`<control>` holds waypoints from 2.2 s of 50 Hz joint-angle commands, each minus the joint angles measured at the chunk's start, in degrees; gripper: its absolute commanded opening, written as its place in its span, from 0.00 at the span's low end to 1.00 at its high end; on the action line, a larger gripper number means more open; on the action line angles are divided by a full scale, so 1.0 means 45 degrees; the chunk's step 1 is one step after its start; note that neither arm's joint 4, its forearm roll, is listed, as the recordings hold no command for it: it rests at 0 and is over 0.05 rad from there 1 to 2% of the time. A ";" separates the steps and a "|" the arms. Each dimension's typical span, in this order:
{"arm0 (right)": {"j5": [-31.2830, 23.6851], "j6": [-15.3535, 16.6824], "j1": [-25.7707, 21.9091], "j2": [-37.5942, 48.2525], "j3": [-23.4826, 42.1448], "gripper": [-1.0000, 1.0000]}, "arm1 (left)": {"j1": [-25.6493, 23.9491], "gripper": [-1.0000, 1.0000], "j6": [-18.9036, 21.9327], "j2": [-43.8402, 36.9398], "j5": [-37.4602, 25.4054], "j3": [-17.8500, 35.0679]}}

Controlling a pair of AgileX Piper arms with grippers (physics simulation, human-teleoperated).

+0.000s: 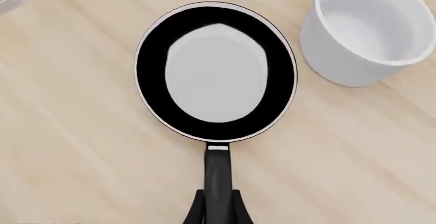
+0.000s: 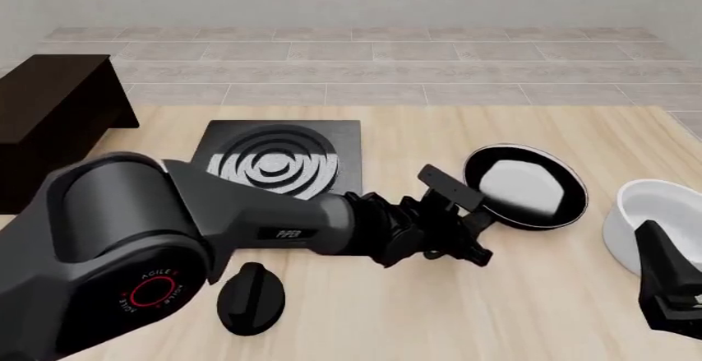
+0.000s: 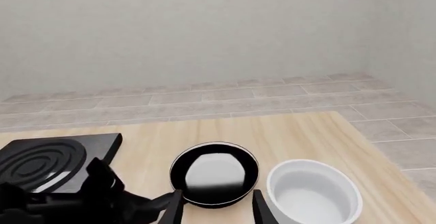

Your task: Put the frying pan on top of the cabinet.

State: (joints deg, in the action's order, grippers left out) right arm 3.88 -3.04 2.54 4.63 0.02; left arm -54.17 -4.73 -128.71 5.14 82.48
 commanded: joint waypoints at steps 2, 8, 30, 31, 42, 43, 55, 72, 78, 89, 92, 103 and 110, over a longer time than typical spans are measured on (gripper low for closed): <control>0.0010 0.0030 -0.0010 0.0003 -0.0001 1.00 | 0.0011 0.00 0.0226 0.0814 0.0265 -0.0283; 0.0023 0.0035 -0.0028 0.0013 -0.0001 1.00 | 0.0275 0.00 0.0420 0.0988 0.0392 -0.0477; 0.0067 0.0039 -0.0037 0.0053 0.0001 1.00 | 0.1163 0.00 0.0778 0.1985 0.0328 -0.0791; 0.0042 0.0037 -0.0044 0.0027 0.0001 1.00 | 0.1263 0.00 0.0860 0.2007 0.0359 -0.0808; -0.0111 -0.0007 -0.0019 -0.0158 0.0000 1.00 | 0.2015 0.00 0.1481 0.2698 0.0302 -0.1135; -0.0112 -0.0002 -0.0018 -0.0159 0.0000 1.00 | 0.2015 0.00 0.1481 0.2698 0.0302 -0.1136; -0.0056 0.0010 -0.0046 -0.0140 -0.0003 1.00 | 0.3382 0.00 0.2176 0.4402 -0.0244 -0.1718; -0.0306 0.0053 -0.0112 -0.0371 0.0000 1.00 | 0.5185 0.00 0.2803 0.6668 -0.0991 -0.2677; -0.0297 0.0024 -0.0102 -0.0352 -0.0001 1.00 | 0.5902 0.00 0.3140 0.7822 -0.1364 -0.3002; -0.0154 0.0074 -0.0183 -0.0193 0.0008 1.00 | 0.6742 0.00 0.3150 0.9054 -0.1520 -0.3773; -0.0156 0.0092 -0.0245 -0.0204 -0.0002 1.00 | 0.7171 0.00 0.3078 0.9339 -0.1602 -0.3929; -0.0031 0.0062 -0.0289 -0.0087 -0.0002 1.00 | 0.8496 0.00 0.3318 1.0436 -0.2314 -0.4024; -0.0053 0.0051 -0.0313 -0.0107 -0.0002 1.00 | 0.9307 0.00 0.3289 1.0993 -0.2857 -0.3936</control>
State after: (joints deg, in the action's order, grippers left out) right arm 3.55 -2.81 1.36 4.06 0.01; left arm -16.90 9.44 -83.73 -5.56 63.76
